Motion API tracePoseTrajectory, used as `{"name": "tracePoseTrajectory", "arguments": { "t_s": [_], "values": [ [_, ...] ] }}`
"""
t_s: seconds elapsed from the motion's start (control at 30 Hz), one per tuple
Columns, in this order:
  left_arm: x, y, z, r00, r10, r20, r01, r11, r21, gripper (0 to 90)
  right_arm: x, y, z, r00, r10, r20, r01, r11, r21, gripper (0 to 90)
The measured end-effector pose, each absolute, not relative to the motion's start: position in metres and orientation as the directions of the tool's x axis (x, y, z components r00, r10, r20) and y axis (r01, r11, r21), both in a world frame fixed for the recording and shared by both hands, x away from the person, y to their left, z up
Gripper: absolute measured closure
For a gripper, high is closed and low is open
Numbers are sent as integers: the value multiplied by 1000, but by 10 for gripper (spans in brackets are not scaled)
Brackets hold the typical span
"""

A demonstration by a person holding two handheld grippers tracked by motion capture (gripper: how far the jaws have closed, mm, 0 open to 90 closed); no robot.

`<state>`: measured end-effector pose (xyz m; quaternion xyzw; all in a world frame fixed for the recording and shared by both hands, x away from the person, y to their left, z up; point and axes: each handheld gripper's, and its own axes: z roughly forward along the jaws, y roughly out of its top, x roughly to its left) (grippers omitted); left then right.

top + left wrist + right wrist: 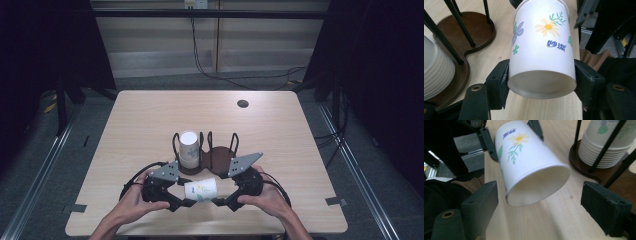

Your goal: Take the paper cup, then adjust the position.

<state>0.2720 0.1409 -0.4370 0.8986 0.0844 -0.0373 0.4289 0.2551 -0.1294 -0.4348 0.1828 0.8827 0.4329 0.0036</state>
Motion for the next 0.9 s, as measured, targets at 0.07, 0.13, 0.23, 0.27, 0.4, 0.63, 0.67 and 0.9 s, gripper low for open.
{"name": "tracePoseTrajectory", "arguments": {
  "t_s": [0.07, 0.13, 0.23, 0.27, 0.4, 0.63, 0.67, 0.9],
  "values": [
    [273, 141, -437, 983, 116, -139, 181, -615, 768, 361, 255, -130, -435, -932, 329, 150, 317, 547, 775, 142],
    [273, 140, -438, 983, 117, -140, 182, -614, 768, 362, 255, -131, -434, -933, 325, 151, 313, 533, 786, 142],
    [273, 140, -438, 981, 121, -150, 192, -600, 777, 360, 256, -133, -435, -929, 332, 161, 323, 518, 792, 144],
    [273, 140, -439, 981, 121, -148, 192, -596, 780, 360, 257, -134, -436, -927, 334, 170, 330, 513, 792, 150],
    [272, 140, -439, 980, 128, -153, 199, -576, 793, 360, 258, -136, -438, -927, 326, 187, 336, 494, 802, 153],
    [272, 142, -437, 980, 127, -151, 196, -545, 815, 359, 258, -137, -436, -927, 321, 193, 331, 465, 821, 143],
    [272, 142, -437, 980, 129, -151, 198, -540, 818, 358, 258, -137, -436, -927, 319, 196, 333, 463, 822, 142],
    [272, 143, -434, 980, 122, -158, 198, -522, 829, 358, 257, -135, -438, -931, 309, 196, 327, 462, 825, 143]
  ]
}}
